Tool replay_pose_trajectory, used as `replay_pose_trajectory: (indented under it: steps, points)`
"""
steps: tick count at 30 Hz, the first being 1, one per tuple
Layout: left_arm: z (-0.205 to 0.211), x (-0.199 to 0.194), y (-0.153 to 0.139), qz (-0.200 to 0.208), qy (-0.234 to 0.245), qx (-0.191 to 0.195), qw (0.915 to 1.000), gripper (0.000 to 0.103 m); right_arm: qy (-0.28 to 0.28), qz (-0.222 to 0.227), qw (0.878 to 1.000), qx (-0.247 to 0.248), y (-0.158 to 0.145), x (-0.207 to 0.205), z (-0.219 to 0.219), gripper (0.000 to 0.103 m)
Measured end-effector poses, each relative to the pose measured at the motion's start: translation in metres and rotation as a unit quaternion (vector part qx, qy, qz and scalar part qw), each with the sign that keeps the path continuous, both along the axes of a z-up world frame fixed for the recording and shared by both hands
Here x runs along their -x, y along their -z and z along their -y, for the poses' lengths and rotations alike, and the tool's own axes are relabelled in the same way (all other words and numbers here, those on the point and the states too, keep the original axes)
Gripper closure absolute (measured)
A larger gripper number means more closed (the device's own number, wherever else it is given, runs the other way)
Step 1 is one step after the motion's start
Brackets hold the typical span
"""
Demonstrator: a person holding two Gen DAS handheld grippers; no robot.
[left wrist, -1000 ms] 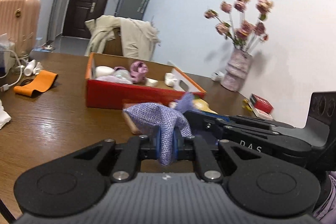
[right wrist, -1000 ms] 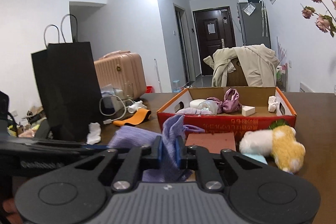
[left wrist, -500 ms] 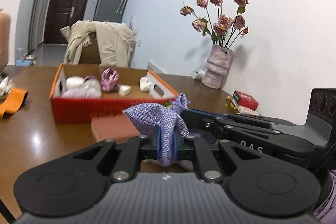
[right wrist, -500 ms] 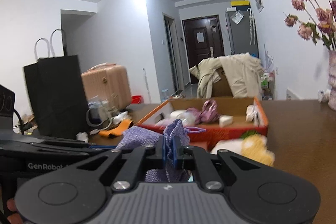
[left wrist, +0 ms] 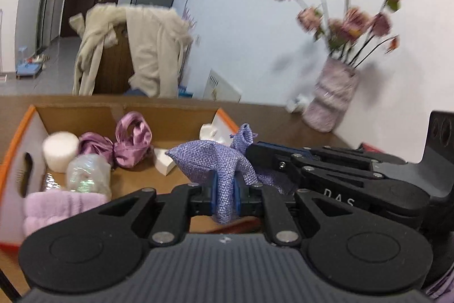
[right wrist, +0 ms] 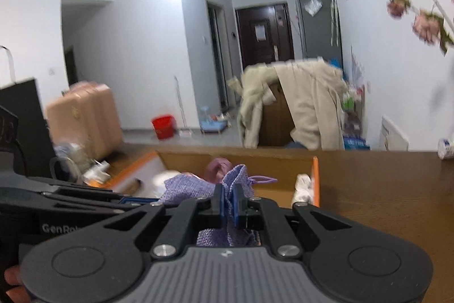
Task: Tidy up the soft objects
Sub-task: 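Carry the purple pouch over the box and open both grippers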
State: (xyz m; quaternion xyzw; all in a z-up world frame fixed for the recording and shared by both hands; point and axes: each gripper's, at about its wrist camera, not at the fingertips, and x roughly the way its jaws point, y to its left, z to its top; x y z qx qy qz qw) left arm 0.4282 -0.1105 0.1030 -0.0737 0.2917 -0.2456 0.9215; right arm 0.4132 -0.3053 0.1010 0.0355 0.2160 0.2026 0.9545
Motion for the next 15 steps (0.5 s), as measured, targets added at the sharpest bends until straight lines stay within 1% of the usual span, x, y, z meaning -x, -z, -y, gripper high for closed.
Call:
replay_pose_trajectory:
  steps: [2, 4, 6, 7, 8, 9, 10, 11, 13, 14, 15]
  points:
    - [0.009, -0.020, 0.017, -0.022, 0.001, -0.004, 0.9997, 0.091, 0.007, -0.019, 1.000, 0.010, 0.014, -0.018, 0.001, 0.097]
    - [0.017, -0.036, 0.033, -0.047, 0.003, -0.012, 0.9988, 0.090, 0.013, -0.040, 0.999, 0.035, 0.029, -0.033, 0.001, 0.097]
    - [0.023, -0.043, 0.046, -0.061, 0.004, -0.021, 0.9979, 0.090, 0.014, -0.050, 0.997, 0.064, 0.040, -0.037, 0.000, 0.095]
    - [0.026, -0.046, 0.052, -0.070, 0.007, -0.028, 0.9971, 0.089, 0.014, -0.051, 0.996, 0.072, 0.043, -0.037, 0.000, 0.093]
    - [0.029, -0.046, 0.056, -0.071, 0.008, -0.031, 0.9970, 0.088, 0.017, -0.050, 0.996, 0.074, 0.045, -0.036, 0.001, 0.093]
    - [0.029, -0.047, 0.058, -0.074, 0.009, -0.031, 0.9968, 0.085, 0.018, -0.051, 0.996, 0.073, 0.046, -0.036, 0.002, 0.093]
    - [0.028, -0.048, 0.059, -0.078, 0.008, -0.029, 0.9965, 0.079, 0.020, -0.052, 0.996, 0.070, 0.045, -0.036, 0.004, 0.092]
    - [0.026, -0.050, 0.059, -0.085, 0.005, -0.021, 0.9961, 0.075, 0.022, -0.052, 0.996, 0.068, 0.042, -0.037, 0.006, 0.092]
    - [0.018, -0.049, 0.056, -0.089, -0.002, 0.000, 0.9960, 0.052, 0.028, -0.042, 0.997, 0.062, 0.034, -0.034, 0.010, 0.091]
    - [0.013, -0.046, 0.053, -0.087, -0.006, 0.007, 0.9962, 0.047, 0.031, -0.033, 0.997, 0.060, 0.028, -0.030, 0.012, 0.090]
    - [0.009, -0.043, 0.049, -0.083, -0.010, 0.007, 0.9965, 0.044, 0.032, -0.024, 0.998, 0.055, 0.021, -0.026, 0.014, 0.084]
